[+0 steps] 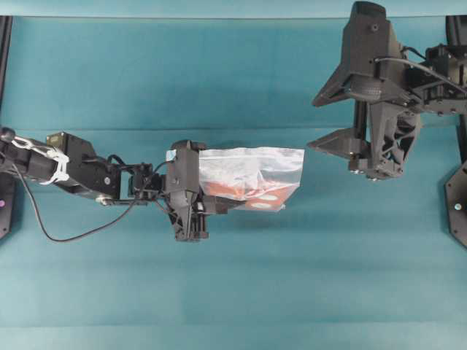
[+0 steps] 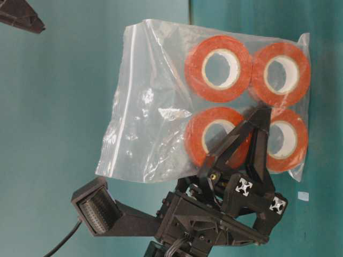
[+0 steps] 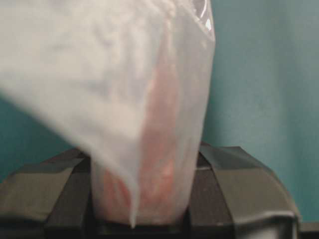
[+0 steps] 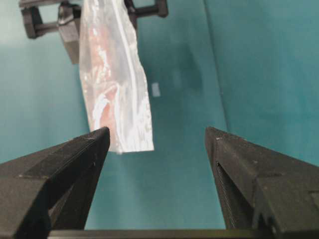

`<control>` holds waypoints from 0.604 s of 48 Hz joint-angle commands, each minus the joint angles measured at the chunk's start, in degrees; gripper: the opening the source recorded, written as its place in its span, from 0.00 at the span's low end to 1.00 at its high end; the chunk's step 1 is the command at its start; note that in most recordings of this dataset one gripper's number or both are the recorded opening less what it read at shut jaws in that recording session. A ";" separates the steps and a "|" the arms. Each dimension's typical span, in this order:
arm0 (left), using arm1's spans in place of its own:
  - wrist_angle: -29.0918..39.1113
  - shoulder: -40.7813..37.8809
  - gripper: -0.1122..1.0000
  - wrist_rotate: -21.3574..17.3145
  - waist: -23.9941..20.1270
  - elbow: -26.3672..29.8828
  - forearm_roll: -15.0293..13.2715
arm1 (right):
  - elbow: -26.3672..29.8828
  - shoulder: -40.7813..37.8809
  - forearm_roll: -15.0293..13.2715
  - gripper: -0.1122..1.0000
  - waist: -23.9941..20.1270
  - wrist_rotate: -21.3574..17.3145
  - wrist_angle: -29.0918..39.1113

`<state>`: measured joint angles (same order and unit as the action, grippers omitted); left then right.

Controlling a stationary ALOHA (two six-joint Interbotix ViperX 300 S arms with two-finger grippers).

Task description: Hand over the clear zip bag and make it stand upright.

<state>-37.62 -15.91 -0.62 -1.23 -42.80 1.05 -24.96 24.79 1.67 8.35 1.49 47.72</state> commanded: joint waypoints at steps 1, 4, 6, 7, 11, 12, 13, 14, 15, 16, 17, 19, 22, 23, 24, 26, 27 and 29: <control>-0.26 0.88 0.31 0.00 -0.09 0.44 0.09 | 0.62 0.35 0.09 0.87 0.00 -0.62 -0.35; -0.26 0.88 0.31 0.00 -0.09 0.44 0.09 | 0.53 0.35 0.09 0.87 0.00 -0.62 -0.35; -0.26 0.88 0.31 0.00 -0.18 0.44 0.09 | 0.53 0.35 0.09 0.87 0.00 -0.62 -0.35; -0.26 0.88 0.31 0.00 -0.09 0.44 0.09 | 0.53 0.35 0.09 0.87 0.00 -0.62 -0.35; -0.26 0.88 0.31 0.00 -0.09 0.44 0.09 | 0.44 0.35 0.09 0.87 -0.09 -0.62 -0.35; -0.26 0.88 0.31 0.00 -0.18 0.44 0.09 | 0.53 0.35 0.09 0.87 -0.18 -0.62 -0.35; -0.26 0.88 0.31 0.00 -0.09 0.44 0.18 | 0.44 0.35 0.18 0.87 -0.18 -0.62 -0.35; -0.18 0.88 0.31 0.00 -0.09 0.44 0.09 | 0.44 0.35 0.18 0.87 -0.26 -0.62 -0.35; -0.09 0.88 0.31 0.00 -0.18 0.44 0.09 | 0.44 0.35 0.18 0.87 -0.35 -0.62 -0.44; -0.09 0.88 0.31 0.00 -0.18 0.44 0.09 | 0.44 0.35 0.18 0.87 -0.35 -0.70 -0.35; -0.09 0.88 0.31 0.00 -0.26 0.44 0.09 | 0.44 0.35 0.18 0.87 -0.44 -0.70 -0.44; -0.18 0.88 0.31 0.00 -0.35 0.44 0.09 | 0.44 0.35 0.18 0.87 -0.53 -0.79 -0.35; -0.35 0.88 0.31 0.00 -0.53 0.53 0.18 | 0.44 0.35 0.18 0.87 -0.70 -0.79 -0.35; -0.35 0.88 0.31 0.00 -0.53 0.53 0.09 | 0.44 0.35 0.18 0.87 -0.70 -0.70 -0.35; -0.26 0.88 0.31 0.00 -0.62 0.53 0.09 | 0.44 0.35 0.18 0.87 -0.70 -0.70 -0.35; -0.35 0.88 0.31 0.00 -0.53 0.62 0.09 | 0.44 0.35 0.18 0.87 -0.70 -0.70 -0.35; -0.26 0.88 0.31 0.00 -0.53 0.62 0.09 | 0.35 0.35 0.18 0.87 -0.70 -0.70 -0.35; -0.26 0.88 0.31 0.00 -0.53 0.62 0.09 | 0.35 0.35 0.18 0.87 -0.70 -0.70 -0.35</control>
<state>-37.62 -15.91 -0.62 -1.67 -42.63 1.05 -25.14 24.79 1.67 7.82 1.23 47.72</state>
